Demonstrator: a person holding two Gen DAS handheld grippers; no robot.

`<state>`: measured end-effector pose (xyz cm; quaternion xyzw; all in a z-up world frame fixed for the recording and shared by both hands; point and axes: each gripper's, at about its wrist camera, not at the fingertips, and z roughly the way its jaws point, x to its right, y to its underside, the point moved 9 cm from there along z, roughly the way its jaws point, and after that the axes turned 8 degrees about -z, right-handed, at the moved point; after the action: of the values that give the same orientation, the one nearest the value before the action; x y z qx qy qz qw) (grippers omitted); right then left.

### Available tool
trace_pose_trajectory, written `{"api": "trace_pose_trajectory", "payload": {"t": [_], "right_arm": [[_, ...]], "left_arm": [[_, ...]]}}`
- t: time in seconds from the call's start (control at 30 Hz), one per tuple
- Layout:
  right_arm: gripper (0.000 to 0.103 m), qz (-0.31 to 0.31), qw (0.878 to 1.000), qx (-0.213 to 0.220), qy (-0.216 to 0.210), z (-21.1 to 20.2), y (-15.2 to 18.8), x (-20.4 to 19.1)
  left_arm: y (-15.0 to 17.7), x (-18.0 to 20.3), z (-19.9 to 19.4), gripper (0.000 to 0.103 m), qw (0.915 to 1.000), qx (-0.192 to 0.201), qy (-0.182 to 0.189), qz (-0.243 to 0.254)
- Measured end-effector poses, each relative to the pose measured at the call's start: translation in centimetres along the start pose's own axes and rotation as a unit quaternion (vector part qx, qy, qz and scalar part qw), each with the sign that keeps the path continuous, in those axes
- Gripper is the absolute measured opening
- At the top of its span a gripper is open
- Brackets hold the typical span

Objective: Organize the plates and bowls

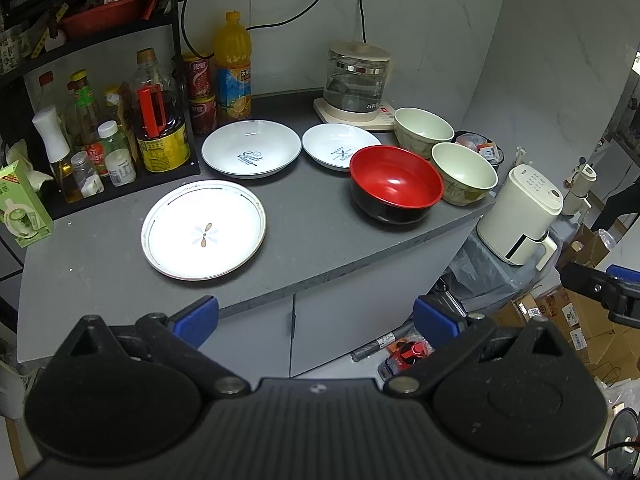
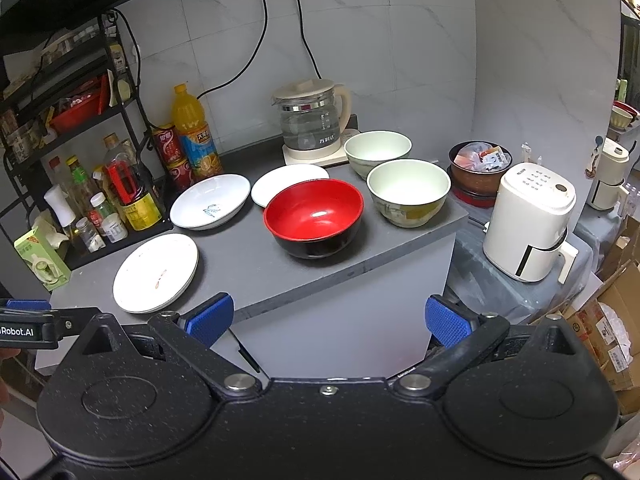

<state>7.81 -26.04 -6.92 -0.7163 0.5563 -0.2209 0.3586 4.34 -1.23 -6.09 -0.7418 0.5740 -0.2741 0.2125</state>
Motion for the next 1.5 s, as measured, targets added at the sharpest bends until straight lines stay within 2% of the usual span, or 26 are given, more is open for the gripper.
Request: {"api": "trace_pose_trajectory", "payload": {"t": [1.5], "right_arm": [[0.103, -0.003, 1.000, 0.001, -0.003, 0.5, -0.6, -0.1]], "left_arm": [[-0.6, 0.2, -0.1, 0.102, 1.0000, -0.007, -0.002, -0.005]]}}
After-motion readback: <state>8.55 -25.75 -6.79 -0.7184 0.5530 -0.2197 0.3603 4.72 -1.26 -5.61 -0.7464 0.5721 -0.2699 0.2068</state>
